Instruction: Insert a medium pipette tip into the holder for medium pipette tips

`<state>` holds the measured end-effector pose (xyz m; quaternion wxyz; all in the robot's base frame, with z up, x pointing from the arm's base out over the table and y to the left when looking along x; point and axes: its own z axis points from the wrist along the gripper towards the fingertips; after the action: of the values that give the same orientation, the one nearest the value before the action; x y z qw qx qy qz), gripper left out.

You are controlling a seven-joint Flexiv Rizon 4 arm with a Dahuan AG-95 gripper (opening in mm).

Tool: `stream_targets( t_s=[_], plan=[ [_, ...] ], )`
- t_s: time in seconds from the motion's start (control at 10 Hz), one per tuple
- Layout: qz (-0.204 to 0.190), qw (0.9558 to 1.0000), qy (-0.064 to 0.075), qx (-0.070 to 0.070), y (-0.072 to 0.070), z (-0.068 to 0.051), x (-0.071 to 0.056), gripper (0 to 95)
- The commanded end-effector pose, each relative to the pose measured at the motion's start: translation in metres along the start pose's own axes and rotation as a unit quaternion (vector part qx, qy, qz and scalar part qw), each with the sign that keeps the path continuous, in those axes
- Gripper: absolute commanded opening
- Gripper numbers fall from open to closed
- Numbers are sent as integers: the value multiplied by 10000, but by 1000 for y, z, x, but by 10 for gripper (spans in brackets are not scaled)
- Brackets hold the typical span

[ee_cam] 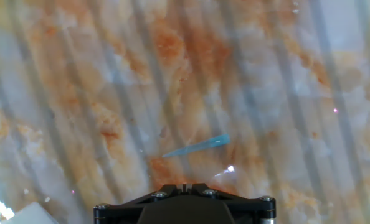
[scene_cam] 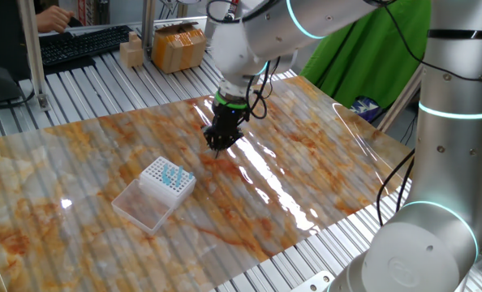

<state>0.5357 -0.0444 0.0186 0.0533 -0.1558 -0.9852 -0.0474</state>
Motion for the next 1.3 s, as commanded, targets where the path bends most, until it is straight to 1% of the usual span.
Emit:
stream_targets(
  t_s=[0.1, 0.2, 0.5, 0.6, 0.7, 0.8, 0.9, 1.0, 1.3],
  plan=[
    [263, 9996, 85, -5, -6, -4, -2, 0],
    [449, 9989, 153, -61, -10, -5, -3, 0],
    [762, 9965, 275, -212, -21, -6, -6, 0],
    [845, 9957, 311, -239, -23, -6, -6, 0],
    [985, 9939, 371, -322, -25, -6, -7, 0],
    [1233, 9901, 459, -479, -27, -6, -7, 0],
    [1430, 9870, 500, -530, -28, -6, -7, 0],
    [1541, 9853, 513, -521, -28, -6, -7, 0],
    [1890, 9785, 640, -513, -28, -7, -8, 0]
  ],
)
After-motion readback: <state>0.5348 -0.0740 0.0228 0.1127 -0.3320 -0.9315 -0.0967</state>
